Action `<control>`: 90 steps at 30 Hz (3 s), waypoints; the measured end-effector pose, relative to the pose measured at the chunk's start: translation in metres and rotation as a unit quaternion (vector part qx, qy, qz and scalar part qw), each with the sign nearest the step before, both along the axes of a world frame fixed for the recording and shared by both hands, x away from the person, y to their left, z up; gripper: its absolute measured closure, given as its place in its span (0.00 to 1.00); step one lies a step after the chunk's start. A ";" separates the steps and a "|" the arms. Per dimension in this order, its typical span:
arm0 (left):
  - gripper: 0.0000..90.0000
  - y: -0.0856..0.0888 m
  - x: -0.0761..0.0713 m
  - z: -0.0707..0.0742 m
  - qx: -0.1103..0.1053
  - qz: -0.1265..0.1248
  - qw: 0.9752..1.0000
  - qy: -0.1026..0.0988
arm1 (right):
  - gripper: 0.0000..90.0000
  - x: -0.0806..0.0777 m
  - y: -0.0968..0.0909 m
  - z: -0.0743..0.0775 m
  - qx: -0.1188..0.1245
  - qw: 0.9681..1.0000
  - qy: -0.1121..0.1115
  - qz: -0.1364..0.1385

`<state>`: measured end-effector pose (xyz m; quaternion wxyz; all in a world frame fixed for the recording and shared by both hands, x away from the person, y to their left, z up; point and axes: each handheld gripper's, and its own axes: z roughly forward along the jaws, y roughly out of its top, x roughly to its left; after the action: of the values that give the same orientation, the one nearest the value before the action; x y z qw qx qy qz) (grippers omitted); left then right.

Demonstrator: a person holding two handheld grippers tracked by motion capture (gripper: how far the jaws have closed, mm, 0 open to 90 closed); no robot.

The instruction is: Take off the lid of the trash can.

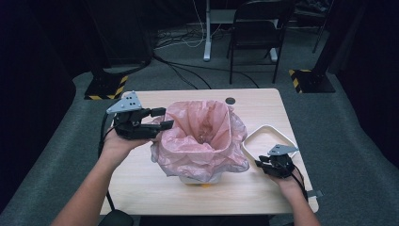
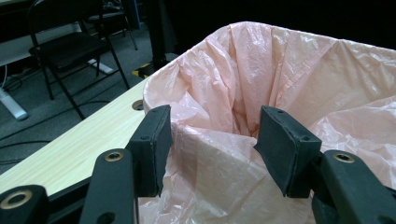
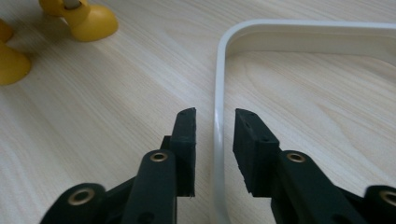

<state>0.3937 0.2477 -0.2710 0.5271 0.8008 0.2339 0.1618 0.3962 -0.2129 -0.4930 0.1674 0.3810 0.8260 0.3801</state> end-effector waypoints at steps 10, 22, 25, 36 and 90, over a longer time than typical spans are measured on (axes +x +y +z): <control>0.50 0.000 -0.001 0.001 0.003 0.002 1.000 -0.001 | 0.65 -0.005 0.006 0.010 0.006 1.000 -0.015 0.003; 0.50 -0.002 -0.001 0.002 0.004 0.004 1.000 -0.002 | 0.62 -0.013 0.007 0.027 -0.009 0.999 -0.034 0.013; 0.50 -0.002 -0.002 0.003 0.004 0.004 1.000 -0.004 | 0.61 -0.015 0.006 0.034 -0.006 0.999 -0.040 0.013; 0.50 0.000 -0.003 0.006 0.005 0.007 1.000 -0.006 | 0.58 -0.024 0.015 0.059 0.011 0.998 -0.041 0.046; 0.50 0.035 -0.036 -0.016 0.004 0.028 1.000 0.008 | 0.56 -0.042 0.032 0.193 0.077 0.982 -0.122 0.125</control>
<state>0.3579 0.2829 -0.2870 0.5176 0.7970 0.2598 0.1713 0.3541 -0.1813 -0.3004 0.1879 0.2371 0.8092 0.5037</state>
